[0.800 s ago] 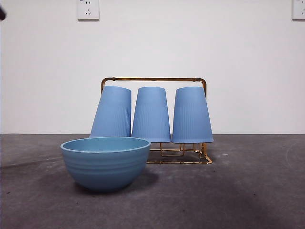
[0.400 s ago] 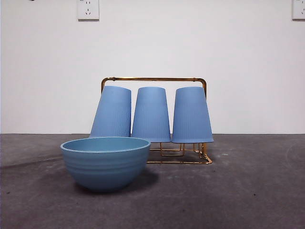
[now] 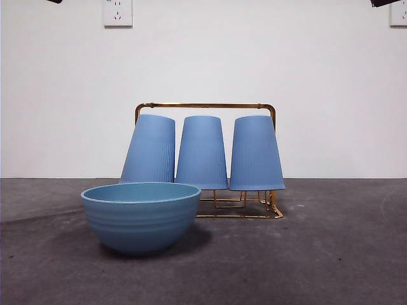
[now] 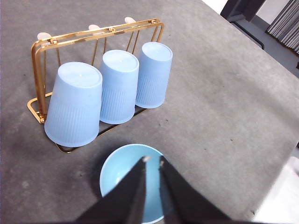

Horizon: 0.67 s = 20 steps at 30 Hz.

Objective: Right arm lift cup from the cupboard, then place it on the right of the bowl

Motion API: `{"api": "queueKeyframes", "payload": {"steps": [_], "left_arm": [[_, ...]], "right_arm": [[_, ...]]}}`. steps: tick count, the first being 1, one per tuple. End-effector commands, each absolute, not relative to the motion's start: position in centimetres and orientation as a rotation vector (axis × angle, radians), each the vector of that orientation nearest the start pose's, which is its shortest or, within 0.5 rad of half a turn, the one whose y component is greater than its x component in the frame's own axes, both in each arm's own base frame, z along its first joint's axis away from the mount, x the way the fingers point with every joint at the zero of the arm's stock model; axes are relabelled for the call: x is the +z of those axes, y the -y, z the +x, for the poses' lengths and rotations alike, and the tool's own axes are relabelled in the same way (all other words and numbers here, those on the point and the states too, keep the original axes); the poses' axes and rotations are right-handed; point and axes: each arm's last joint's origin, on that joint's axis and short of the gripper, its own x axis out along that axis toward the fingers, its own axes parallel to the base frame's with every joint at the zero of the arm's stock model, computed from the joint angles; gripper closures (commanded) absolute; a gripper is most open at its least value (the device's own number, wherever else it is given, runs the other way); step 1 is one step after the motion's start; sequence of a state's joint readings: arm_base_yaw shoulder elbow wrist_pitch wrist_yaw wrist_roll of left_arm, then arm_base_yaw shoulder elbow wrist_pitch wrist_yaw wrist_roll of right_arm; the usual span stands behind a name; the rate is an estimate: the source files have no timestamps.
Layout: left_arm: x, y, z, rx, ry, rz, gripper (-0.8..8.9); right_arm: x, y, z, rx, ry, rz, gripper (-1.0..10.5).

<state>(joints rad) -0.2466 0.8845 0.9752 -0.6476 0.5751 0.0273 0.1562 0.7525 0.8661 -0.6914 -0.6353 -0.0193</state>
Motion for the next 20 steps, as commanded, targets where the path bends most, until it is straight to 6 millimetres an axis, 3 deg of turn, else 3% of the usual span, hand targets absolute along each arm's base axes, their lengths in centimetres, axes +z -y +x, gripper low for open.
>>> {"api": "queueKeyframes", "payload": {"steps": [1, 5, 8, 10, 12, 20], "left_arm": [[34.8, 5.78, 16.14, -0.824, -0.516, -0.041, 7.12], [34.8, 5.9, 16.1, -0.832, -0.517, -0.04, 6.54], [34.8, 6.05, 16.05, -0.837, -0.523, -0.05, 4.35], [34.8, 6.16, 16.0, -0.843, -0.524, -0.049, 3.22], [34.8, 6.28, 15.96, -0.851, -0.525, -0.048, 2.79], [34.79, 6.41, 15.9, -0.858, -0.528, -0.049, 2.81]], "right_arm": [[32.69, -3.94, 13.62, 0.787, -0.541, 0.105, 9.3], [32.69, -3.94, 13.65, 0.776, -0.548, 0.119, 6.7], [32.68, -3.93, 13.65, 0.767, -0.555, 0.133, 4.6], [32.68, -3.93, 13.65, 0.767, -0.555, 0.133, 4.2], [32.69, -3.94, 13.65, 0.768, -0.555, 0.133, 4.2], [32.69, -4.24, 13.67, 0.784, -0.559, 0.135, 4.2]]}}
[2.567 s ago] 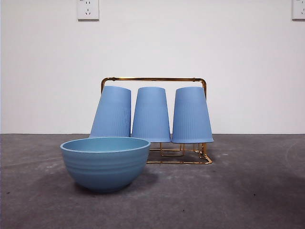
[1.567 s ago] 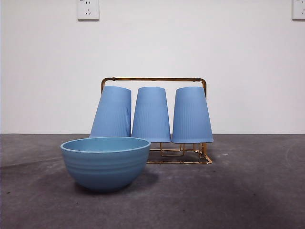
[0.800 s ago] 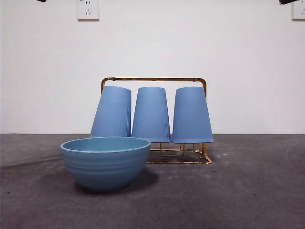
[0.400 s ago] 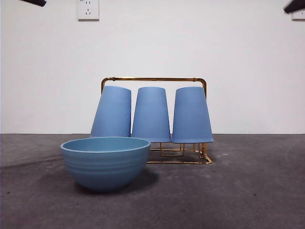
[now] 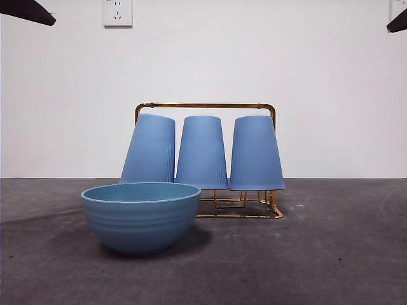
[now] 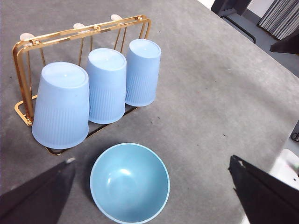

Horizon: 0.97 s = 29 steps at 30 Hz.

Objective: Right arm lift cup from the cupboard, then place it on the right of the bowl

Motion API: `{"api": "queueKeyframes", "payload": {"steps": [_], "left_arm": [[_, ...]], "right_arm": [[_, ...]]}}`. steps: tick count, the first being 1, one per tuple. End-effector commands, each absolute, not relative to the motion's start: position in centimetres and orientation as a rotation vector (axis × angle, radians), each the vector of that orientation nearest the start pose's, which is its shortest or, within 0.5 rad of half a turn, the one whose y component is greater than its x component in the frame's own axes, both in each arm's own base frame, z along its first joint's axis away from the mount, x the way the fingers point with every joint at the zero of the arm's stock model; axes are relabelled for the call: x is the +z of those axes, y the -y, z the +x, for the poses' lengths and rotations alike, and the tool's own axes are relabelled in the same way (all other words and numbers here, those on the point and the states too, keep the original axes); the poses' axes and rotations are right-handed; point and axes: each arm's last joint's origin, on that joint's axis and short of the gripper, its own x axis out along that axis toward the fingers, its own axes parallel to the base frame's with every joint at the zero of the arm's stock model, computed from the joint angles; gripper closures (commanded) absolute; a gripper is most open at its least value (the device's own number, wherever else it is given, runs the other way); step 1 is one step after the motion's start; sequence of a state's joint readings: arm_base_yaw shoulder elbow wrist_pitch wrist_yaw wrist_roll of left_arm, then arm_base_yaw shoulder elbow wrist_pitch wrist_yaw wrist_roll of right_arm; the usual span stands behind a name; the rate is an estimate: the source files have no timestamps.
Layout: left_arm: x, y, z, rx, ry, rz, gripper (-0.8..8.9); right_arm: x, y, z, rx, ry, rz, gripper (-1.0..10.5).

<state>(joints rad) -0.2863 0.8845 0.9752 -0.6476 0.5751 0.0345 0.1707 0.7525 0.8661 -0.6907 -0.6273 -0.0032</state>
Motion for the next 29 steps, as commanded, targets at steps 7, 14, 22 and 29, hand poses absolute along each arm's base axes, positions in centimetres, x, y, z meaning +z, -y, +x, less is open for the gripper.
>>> {"api": "queueKeyframes", "payload": {"steps": [7, 14, 22, 29], "left_arm": [[34.8, 6.4, 15.9, -0.858, -0.53, -0.049, 2.82], [34.8, 6.4, 15.9, -0.857, -0.532, -0.05, 2.82], [34.7, 6.4, 15.9, -0.857, -0.536, -0.051, 2.82], [34.6, 6.4, 15.8, -0.856, -0.549, -0.051, 2.82]], "right_arm": [[32.7, -5.8, 16.2, 0.749, -0.653, 0.13, 4.2], [32.7, -9.1, 20.9, 0.712, -0.771, 0.06, 4.2], [32.4, -14.4, 28.7, 0.581, -0.92, -0.078, 4.2], [30.2, -17.5, 33.3, 0.527, -1.002, -0.145, 4.2]]}}
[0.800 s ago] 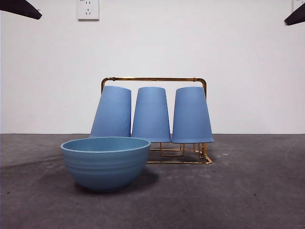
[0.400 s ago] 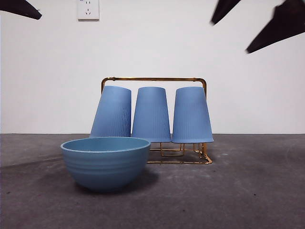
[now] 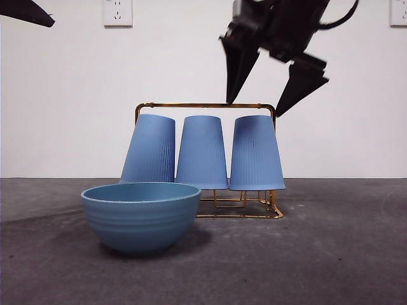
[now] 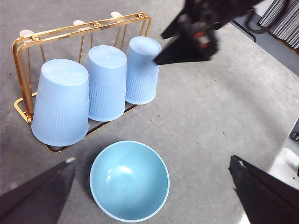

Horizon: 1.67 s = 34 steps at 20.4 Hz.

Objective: Right arm lift cup from the cupboard, then place it on the right of the bowl

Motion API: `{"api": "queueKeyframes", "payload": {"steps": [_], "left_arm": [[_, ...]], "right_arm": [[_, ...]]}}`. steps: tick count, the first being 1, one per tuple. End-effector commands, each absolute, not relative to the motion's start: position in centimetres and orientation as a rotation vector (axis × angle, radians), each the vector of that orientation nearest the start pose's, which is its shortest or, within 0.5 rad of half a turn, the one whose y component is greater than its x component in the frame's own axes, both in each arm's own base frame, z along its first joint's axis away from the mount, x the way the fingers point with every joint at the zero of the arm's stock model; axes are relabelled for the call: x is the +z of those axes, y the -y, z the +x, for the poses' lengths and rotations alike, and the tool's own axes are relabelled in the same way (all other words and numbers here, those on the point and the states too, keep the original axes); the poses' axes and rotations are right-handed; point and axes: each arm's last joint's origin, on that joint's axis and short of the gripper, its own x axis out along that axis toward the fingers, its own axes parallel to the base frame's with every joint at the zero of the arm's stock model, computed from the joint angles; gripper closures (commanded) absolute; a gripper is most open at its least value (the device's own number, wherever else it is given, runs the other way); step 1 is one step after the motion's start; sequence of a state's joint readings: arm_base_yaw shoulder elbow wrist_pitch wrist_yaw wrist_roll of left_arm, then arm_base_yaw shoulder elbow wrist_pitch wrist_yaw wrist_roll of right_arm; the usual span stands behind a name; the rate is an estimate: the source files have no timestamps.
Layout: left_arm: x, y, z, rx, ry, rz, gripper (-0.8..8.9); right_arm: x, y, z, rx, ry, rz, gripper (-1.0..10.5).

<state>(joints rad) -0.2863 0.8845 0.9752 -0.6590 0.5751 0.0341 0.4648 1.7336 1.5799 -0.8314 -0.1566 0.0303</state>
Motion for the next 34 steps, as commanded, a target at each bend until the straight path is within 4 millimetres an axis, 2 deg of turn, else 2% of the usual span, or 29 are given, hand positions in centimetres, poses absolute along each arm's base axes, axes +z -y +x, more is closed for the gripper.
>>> {"api": "queueKeyframes", "payload": {"steps": [1, 6, 13, 16, 20, 25, 29, 34], "left_arm": [[34.6, 6.4, 15.8, -0.856, -0.551, -0.052, 2.82], [34.6, 6.4, 15.8, -0.856, -0.551, -0.052, 2.82], [34.6, 6.4, 15.8, -0.856, -0.551, -0.053, 2.82], [34.6, 6.4, 15.8, -0.855, -0.553, -0.056, 2.82], [34.6, 6.4, 15.8, -0.854, -0.555, -0.06, 2.82], [34.4, 6.6, 16.1, -0.856, -0.576, -0.073, 2.82], [33.9, 6.9, 16.8, -0.854, -0.614, -0.086, 2.82], [32.5, 7.6, 18.5, -0.852, -0.722, -0.152, 2.82]], "right_arm": [[29.9, -17.7, 33.6, 0.511, -1.005, -0.156, 4.2], [29.0, -18.1, 34.5, 0.512, -0.99, -0.167, 4.3], [27.3, -18.5, 35.2, 0.505, -1.035, -0.18, 5.4], [27.2, -18.5, 35.3, 0.49, -1.034, -0.184, 6.4], [27.4, -18.5, 35.2, 0.48, -1.03, -0.174, 6.5], [29.8, -18.0, 34.4, 0.486, -0.968, -0.153, 6.5], [33.1, -17.0, 32.4, 0.494, -0.904, -0.135, 6.5], [37.4, -15.3, 28.8, 0.541, -0.824, -0.085, 6.5]]}}
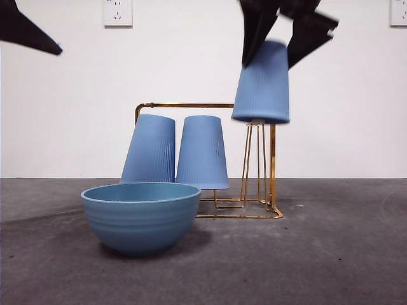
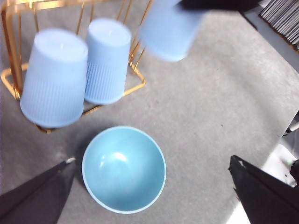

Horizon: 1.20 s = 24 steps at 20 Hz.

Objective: Right arm lift cup from the cupboard, then place it on the right of the bowl

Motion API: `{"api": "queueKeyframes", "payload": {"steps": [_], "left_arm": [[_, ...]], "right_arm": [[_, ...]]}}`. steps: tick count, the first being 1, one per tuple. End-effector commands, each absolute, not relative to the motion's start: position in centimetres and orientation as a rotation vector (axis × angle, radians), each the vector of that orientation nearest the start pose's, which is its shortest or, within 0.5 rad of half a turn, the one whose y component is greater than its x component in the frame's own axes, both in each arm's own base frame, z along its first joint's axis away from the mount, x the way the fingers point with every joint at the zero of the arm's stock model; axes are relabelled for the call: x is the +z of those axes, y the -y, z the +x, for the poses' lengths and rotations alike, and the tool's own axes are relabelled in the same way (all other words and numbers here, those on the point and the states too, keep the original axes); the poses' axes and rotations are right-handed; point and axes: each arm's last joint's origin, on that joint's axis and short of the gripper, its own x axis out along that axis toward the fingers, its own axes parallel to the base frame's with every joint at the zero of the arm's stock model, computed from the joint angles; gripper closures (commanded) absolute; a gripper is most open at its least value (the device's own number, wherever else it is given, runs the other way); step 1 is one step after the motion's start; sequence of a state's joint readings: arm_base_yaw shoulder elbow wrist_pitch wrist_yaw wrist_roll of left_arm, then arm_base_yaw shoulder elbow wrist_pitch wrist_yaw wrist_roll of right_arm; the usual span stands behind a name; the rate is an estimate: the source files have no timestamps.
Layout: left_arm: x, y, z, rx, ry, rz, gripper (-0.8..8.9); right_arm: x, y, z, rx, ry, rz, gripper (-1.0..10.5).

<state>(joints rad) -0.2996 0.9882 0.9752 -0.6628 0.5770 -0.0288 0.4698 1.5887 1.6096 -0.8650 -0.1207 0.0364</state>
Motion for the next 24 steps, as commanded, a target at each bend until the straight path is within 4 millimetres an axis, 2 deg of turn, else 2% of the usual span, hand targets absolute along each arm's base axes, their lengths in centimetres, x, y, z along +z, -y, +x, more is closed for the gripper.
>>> {"api": "queueKeyframes", "payload": {"steps": [1, 3, 5, 8, 11, 15, 18, 24], "left_arm": [[32.0, 7.9, 19.0, -0.867, -0.755, -0.178, 2.82], [31.0, 8.4, 20.3, -0.918, -0.82, -0.233, 2.82], [29.9, 9.1, 21.8, -0.965, -0.87, -0.313, 2.82], [28.4, 10.1, 24.1, -1.055, -0.935, -0.462, 2.82], [26.6, 11.0, 26.2, -1.116, -0.997, -0.573, 2.82], [24.5, 11.7, 27.8, -1.154, -1.062, -0.646, 2.83], [24.3, 11.9, 28.1, -1.182, -1.029, -0.616, 2.86], [24.4, 13.9, 27.8, -1.203, -0.959, -0.507, 2.87]], "right_arm": [[38.0, -15.0, 28.1, 0.55, -0.813, -0.08, 6.5], [38.7, -14.3, 26.8, 0.558, -0.794, -0.074, 6.5], [38.5, -13.6, 25.4, 0.565, -0.774, -0.068, 6.5], [37.0, -12.4, 22.9, 0.61, -0.714, -0.023, 6.5], [34.7, -11.5, 21.0, 0.65, -0.678, 0.193, 6.5], [31.1, -11.2, 20.4, 0.669, -0.675, 0.49, 6.5], [28.1, -11.3, 20.6, 0.632, -0.733, 0.679, 6.5], [24.9, -11.6, 21.0, 0.624, -0.759, 0.845, 6.5]]}}
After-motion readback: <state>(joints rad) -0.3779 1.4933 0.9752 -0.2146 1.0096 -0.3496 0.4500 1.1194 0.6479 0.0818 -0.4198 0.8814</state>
